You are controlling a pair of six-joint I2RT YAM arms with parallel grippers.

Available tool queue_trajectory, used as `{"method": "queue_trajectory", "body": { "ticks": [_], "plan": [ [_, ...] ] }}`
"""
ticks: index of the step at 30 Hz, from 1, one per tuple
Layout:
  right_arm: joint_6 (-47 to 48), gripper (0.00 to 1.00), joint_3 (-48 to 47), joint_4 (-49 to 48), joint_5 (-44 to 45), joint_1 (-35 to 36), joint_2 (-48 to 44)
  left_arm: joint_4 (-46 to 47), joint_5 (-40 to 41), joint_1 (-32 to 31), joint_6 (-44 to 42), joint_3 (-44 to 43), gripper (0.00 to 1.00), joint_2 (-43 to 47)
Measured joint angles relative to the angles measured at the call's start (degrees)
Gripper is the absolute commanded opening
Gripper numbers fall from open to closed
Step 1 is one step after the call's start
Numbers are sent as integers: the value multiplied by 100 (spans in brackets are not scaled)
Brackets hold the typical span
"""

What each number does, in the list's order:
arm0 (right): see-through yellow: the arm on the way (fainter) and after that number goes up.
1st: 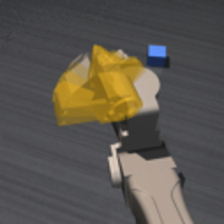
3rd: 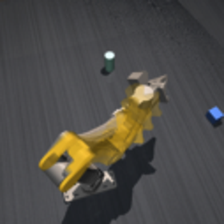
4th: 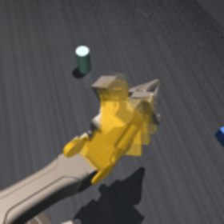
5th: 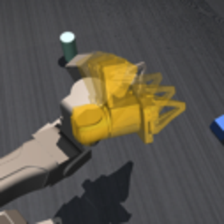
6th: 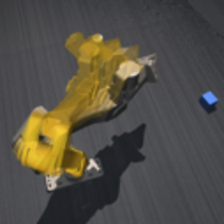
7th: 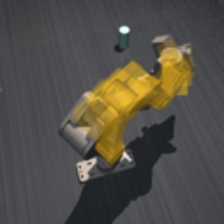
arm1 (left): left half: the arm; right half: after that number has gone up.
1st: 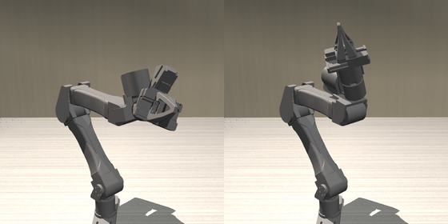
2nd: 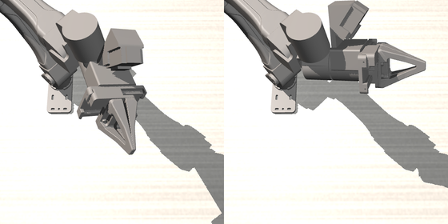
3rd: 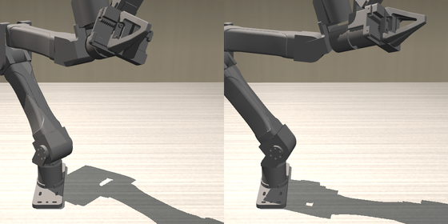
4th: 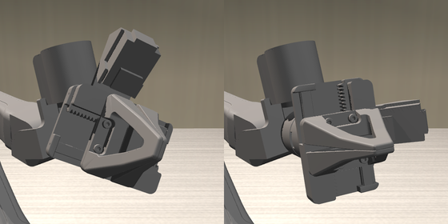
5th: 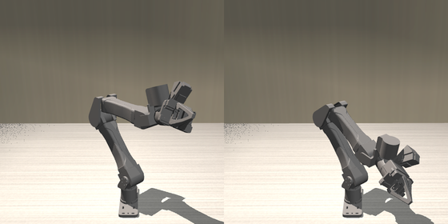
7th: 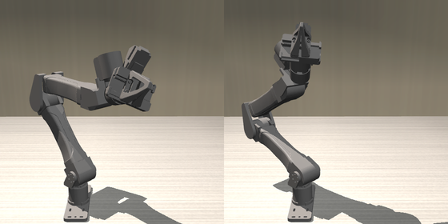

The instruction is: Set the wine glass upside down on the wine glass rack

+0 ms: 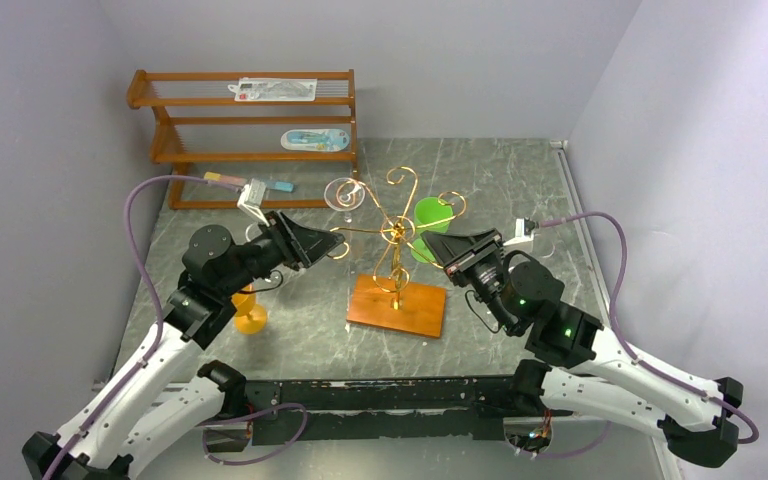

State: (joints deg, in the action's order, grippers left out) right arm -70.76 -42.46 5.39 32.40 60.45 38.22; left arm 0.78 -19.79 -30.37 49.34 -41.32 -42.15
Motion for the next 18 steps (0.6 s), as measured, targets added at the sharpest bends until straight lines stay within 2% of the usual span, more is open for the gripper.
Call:
{"method": "queue_trajectory", "body": {
  "ticks": [6,11,18],
  "plan": [
    [-11,9,48,-81,46,-4,0,334,-299,4,304,2,6,-94],
    [109,9,275,-468,201,-50,0,330,-380,2,599,2,5,-111],
    [446,9,728,-1547,70,-39,79,162,-313,-11,291,-173,5,-212]
  ]
}}
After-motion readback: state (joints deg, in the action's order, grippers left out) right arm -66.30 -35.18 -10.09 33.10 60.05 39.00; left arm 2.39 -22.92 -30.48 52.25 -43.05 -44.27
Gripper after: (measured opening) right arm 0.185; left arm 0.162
